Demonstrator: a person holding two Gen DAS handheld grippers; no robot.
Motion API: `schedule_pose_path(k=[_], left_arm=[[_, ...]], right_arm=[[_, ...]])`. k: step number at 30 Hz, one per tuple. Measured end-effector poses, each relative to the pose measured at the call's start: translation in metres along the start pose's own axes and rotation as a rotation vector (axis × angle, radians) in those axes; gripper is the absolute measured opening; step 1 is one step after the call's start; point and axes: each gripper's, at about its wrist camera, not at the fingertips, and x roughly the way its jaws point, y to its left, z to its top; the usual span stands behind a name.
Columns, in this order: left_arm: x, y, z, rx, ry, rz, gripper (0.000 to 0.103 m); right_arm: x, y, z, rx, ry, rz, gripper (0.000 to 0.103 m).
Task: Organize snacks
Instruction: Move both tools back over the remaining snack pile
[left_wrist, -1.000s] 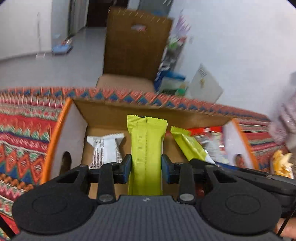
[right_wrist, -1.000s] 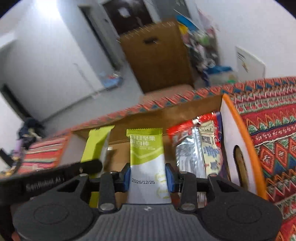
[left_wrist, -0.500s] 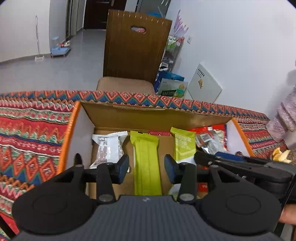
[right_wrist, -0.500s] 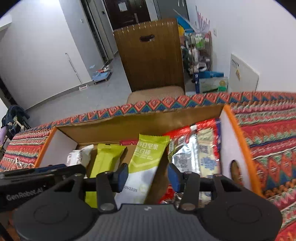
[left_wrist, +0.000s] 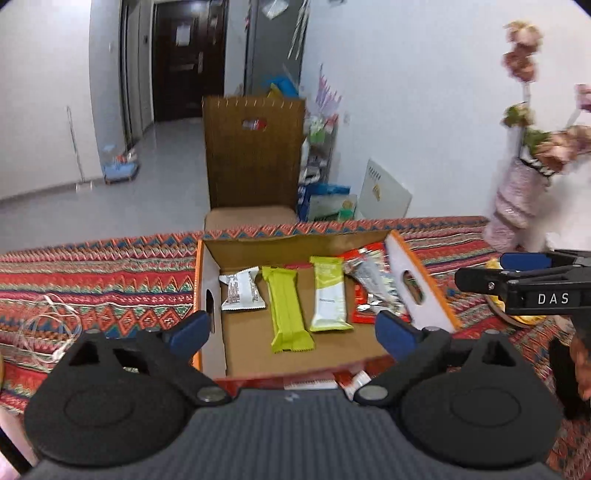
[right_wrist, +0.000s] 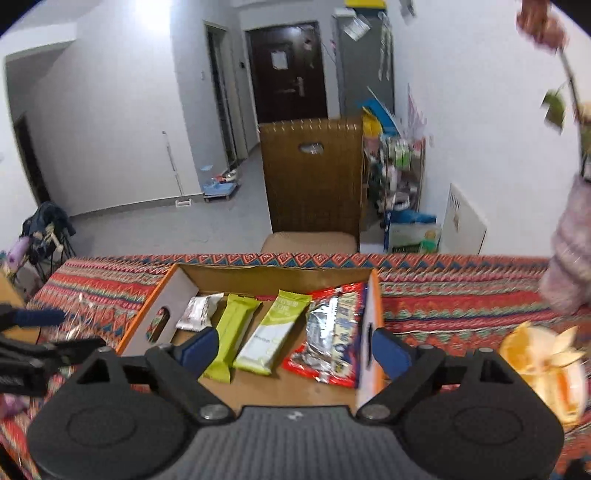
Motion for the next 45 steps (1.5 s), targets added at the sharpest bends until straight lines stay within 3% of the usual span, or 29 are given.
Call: schedule_pose_path(k=[5,11,14,20,26,34,38,45], left_arm=[[-0.065,-0.022,-0.031,0.043,-0.072,-0.021,0.103],[-0.128,-0.050,-0.098,0.102,-0.178,-0.022,0.103],[-0.150,-0.065,-0.136,0.105,-0.228,-0.042,0.103],[-0.175,-0.081,-0.218,0.076,-0.314,-0.005,0.103],[-0.175,-0.081,-0.284,0.005,-0.258,0.088,0.103],[-0.151,-0.065,-0.333,-0.092,-0.067,0.134,0.103],[-0.143,-0.063,-0.336,-0.086,-0.048,0.137,0.103],[-0.126,-0.060,-0.320,-0.090,-0.044,0.132,0.103]], right_arm=[[-0.072,0.001,-0.033,-0.082,-0.082,0.003,0.100],[-0.142,0.001,-0.102,-0.172,-0.205,0.012,0.101],[-0.163,0.002,-0.138,-0.185,-0.253,0.018,0.103],[-0.191,0.009,-0.215,-0.181,-0.299,0.044,0.103],[-0.203,0.015,-0.290,-0.154,-0.288,0.041,0.103],[-0.195,0.026,-0.373,-0.095,-0.201,-0.013,0.103],[-0.188,0.028,-0.384,-0.110,-0.165,0.008,0.103],[-0.180,0.024,-0.371,-0.117,-0.172,-0.007,0.103]])
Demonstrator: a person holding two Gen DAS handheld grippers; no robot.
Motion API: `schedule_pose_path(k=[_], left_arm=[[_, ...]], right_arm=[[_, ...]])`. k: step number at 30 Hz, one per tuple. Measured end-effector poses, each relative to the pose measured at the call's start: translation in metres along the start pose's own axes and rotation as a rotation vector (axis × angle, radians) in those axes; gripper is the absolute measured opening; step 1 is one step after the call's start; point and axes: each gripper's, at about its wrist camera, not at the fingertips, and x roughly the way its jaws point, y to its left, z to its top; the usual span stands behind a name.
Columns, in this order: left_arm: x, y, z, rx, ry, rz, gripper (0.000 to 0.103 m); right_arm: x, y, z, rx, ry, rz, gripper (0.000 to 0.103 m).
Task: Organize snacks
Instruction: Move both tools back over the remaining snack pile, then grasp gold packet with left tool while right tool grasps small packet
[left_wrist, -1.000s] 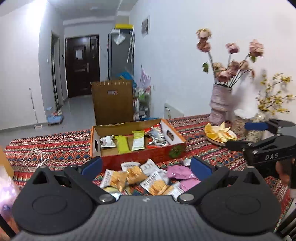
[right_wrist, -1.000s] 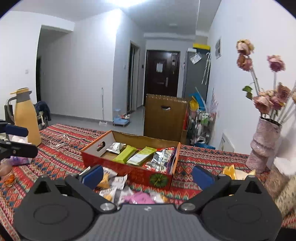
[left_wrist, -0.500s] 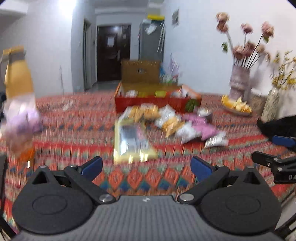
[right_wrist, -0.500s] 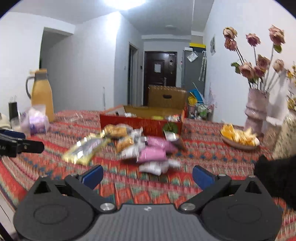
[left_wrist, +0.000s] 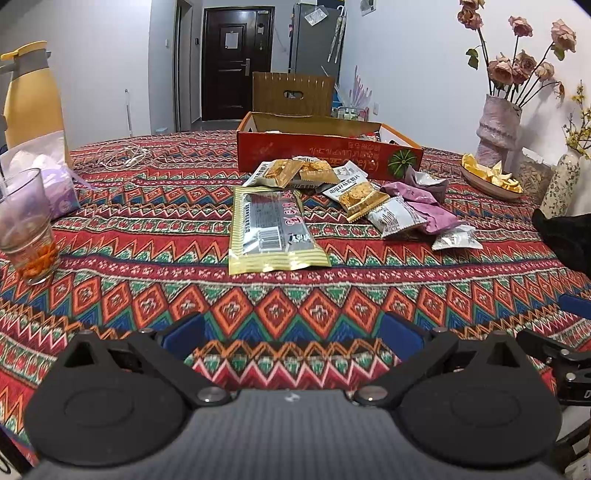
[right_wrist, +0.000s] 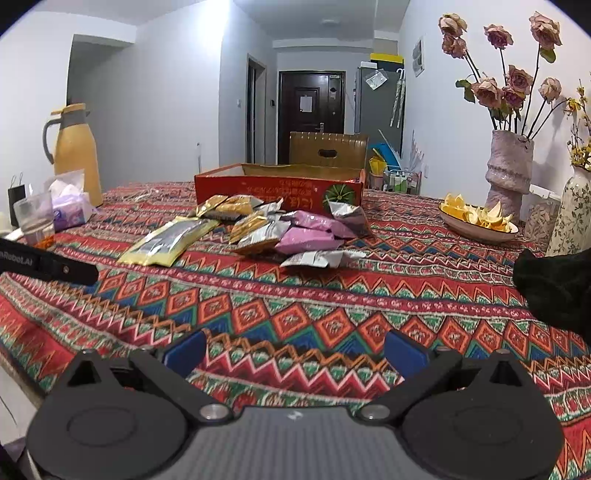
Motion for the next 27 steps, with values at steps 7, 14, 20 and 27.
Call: schedule_pose_path(k=[7,14,20,27], left_arm=[[0.034,0.004,0.027,0.015,0.000,-0.012,0.103],[0.078,0.020,0.075,0.085,-0.047,-0.010,0.103],[0.138,0.036,0.124,0.121,-0.051,-0.130,0.101],[0.216,0.050,0.153,0.122,-0.037,-0.187,0.084]], right_arm=[[0.025,-0.004,0.020,0.001,0.005,0.000,0.103],[0.068,0.008,0.062,-0.051,0.010,0.041,0.101],[0.124,0.030,0.104,-0.125,0.018,0.079,0.093],[0.212,0.050,0.134,-0.145,0.097,0.112,0.077]])
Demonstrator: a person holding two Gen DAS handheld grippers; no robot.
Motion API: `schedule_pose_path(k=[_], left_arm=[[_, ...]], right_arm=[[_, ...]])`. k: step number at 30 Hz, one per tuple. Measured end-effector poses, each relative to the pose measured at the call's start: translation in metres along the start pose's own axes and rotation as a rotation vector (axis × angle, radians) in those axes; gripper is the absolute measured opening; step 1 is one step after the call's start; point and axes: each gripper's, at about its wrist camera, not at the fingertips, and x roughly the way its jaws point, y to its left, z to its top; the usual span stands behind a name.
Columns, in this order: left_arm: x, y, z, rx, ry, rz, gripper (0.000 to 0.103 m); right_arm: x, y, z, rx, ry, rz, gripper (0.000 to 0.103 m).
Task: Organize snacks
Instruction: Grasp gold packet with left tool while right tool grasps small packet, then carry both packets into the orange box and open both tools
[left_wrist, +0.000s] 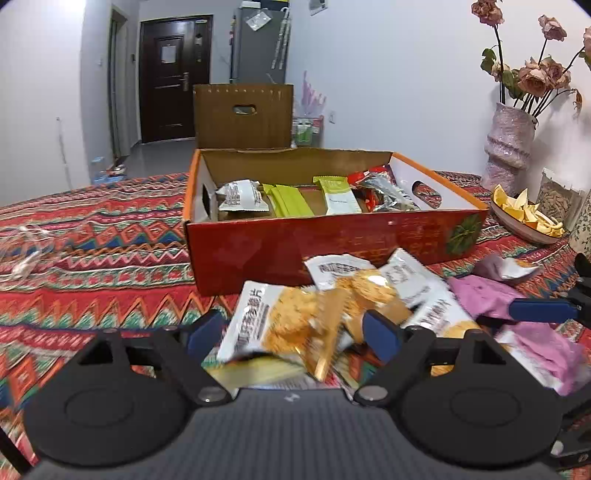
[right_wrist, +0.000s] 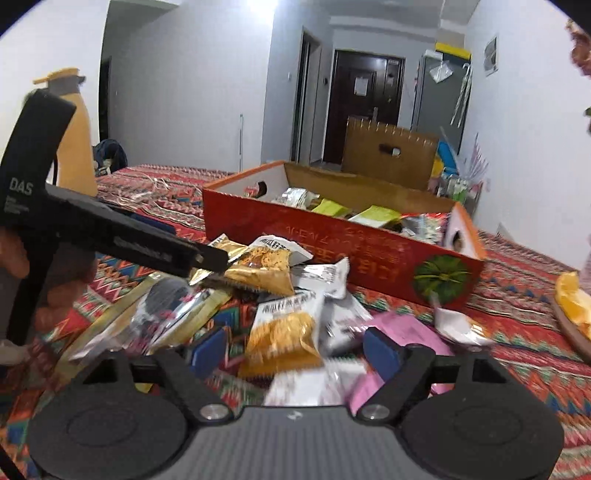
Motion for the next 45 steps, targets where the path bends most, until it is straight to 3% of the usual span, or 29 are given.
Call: schedule_pose_path(k=[5,6,7,9,10,11,12,15,21,29,37,45], left_arm=[[0.022,0.025,-0.005,-0.112,0.027,-0.091,0.081],[0.021,0.028,-0.007,-0.125,0.023,-0.101,0.070],[0.021,0.031,-0.007,-0.135,0.023,-0.110,0.055],[0.019,0.036,-0.008,-0.147,0.029,-0.114,0.047],[0.016,0.037,-0.008,-0.150,0.030,-0.111,0.038],[0.014,0.038,-0.007,-0.156,0.038,-0.111,0.032],[0.011,0.038,-0.007,-0.166,0.045,-0.115,0.019],[-0.005,0.037,-0.007,-0.172,0.025,-0.104,0.017],[-0.064,0.015,-0.012,-0.166,-0.034,-0.058,0.016],[-0.148,-0.035,-0.057,-0.199,-0.035,-0.079,0.016],[-0.188,-0.072,-0.086,-0.168,-0.029,-0.095,0.016],[-0.199,-0.083,-0.088,-0.157,-0.047,-0.097,0.016]], right_arm=[[0.039,0.005,0.008,-0.007,0.037,-0.004,0.060],[0.043,0.006,0.009,-0.011,0.040,-0.001,0.051],[0.046,0.006,0.008,-0.013,0.043,0.007,0.049],[0.048,0.010,0.006,-0.044,0.033,0.001,0.040],[0.047,0.011,0.005,-0.060,0.029,-0.002,0.036],[0.047,0.012,0.004,-0.069,0.026,0.000,0.025],[0.044,0.013,0.004,-0.071,0.024,0.010,0.022],[0.036,0.013,0.003,-0.080,0.012,0.007,0.017],[-0.008,0.006,0.000,-0.013,-0.043,0.011,0.016],[-0.091,0.005,-0.032,0.051,-0.082,-0.013,0.014],[-0.137,0.005,-0.072,0.094,-0.072,-0.030,0.013],[-0.160,0.006,-0.081,0.105,-0.097,-0.037,0.013]])
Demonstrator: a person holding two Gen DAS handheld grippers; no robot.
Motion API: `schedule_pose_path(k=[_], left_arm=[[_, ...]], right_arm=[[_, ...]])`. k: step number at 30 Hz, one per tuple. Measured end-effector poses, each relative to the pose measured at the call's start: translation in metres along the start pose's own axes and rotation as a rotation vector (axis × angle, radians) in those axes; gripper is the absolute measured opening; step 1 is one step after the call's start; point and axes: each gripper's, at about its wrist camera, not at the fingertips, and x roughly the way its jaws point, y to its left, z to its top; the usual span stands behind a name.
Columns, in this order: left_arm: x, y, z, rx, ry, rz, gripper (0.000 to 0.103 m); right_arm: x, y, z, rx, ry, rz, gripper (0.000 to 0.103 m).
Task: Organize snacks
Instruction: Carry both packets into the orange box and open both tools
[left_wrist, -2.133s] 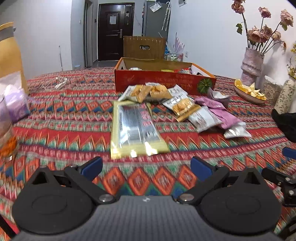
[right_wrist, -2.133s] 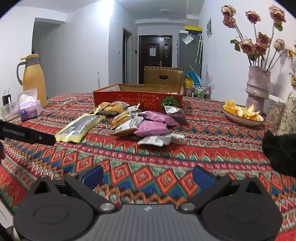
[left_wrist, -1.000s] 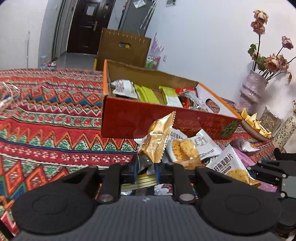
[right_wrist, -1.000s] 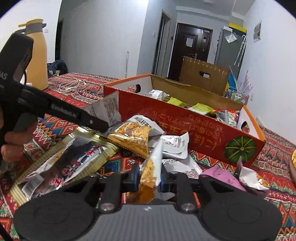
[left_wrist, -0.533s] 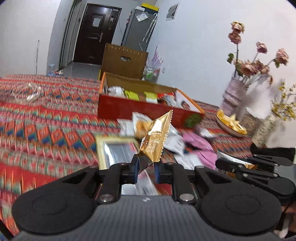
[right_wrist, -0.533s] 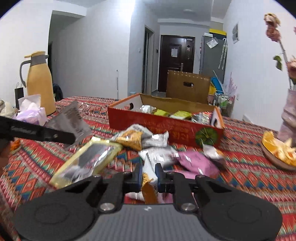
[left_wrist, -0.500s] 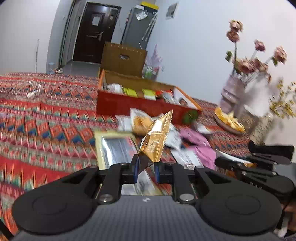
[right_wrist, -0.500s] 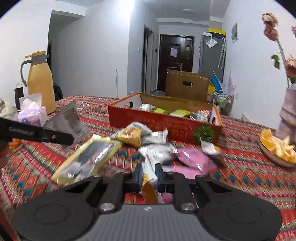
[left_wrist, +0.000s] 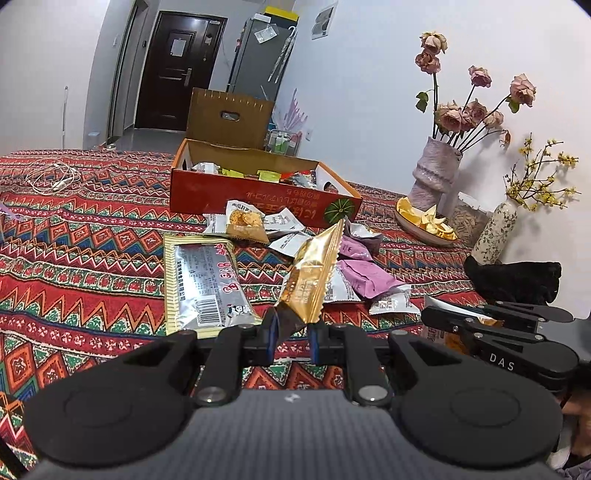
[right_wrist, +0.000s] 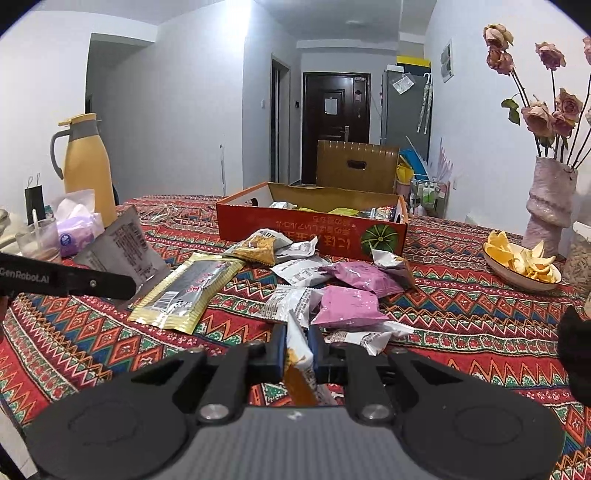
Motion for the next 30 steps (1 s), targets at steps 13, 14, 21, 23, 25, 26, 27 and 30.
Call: schedule_pose_path(k=[13,14,21,23,25,26,27,30], left_arm=[[0.068,0.035,0.105,0.076,-0.116,0.036,0.017],[0.083,0.041,0.118,0.081,-0.110,0.038,0.017],[0.188,0.080,0.189,0.111,-0.051,0.086,0.017],[0.218,0.092,0.202,0.111,-0.031,0.078,0.019],[0.242,0.101,0.207,0.110,-0.021,0.078,0.022],[0.254,0.106,0.208,0.112,-0.015,0.084,0.024],[0.262,0.110,0.209,0.113,-0.012,0.084,0.034],[0.260,0.126,0.210,0.039,-0.051,0.088,0.072]], right_arm=[[0.058,-0.009,0.070,-0.035,-0.078,0.102,0.012],[0.067,-0.010,0.082,-0.043,-0.087,0.120,0.012],[0.152,-0.022,0.161,-0.078,-0.087,0.214,0.012],[0.184,-0.027,0.181,-0.060,-0.069,0.235,0.012],[0.212,-0.032,0.194,-0.036,-0.047,0.257,0.012],[0.230,-0.034,0.201,-0.020,-0.026,0.268,0.012],[0.244,-0.035,0.206,-0.008,-0.009,0.272,0.012],[0.284,-0.037,0.215,0.020,0.046,0.294,0.012]])
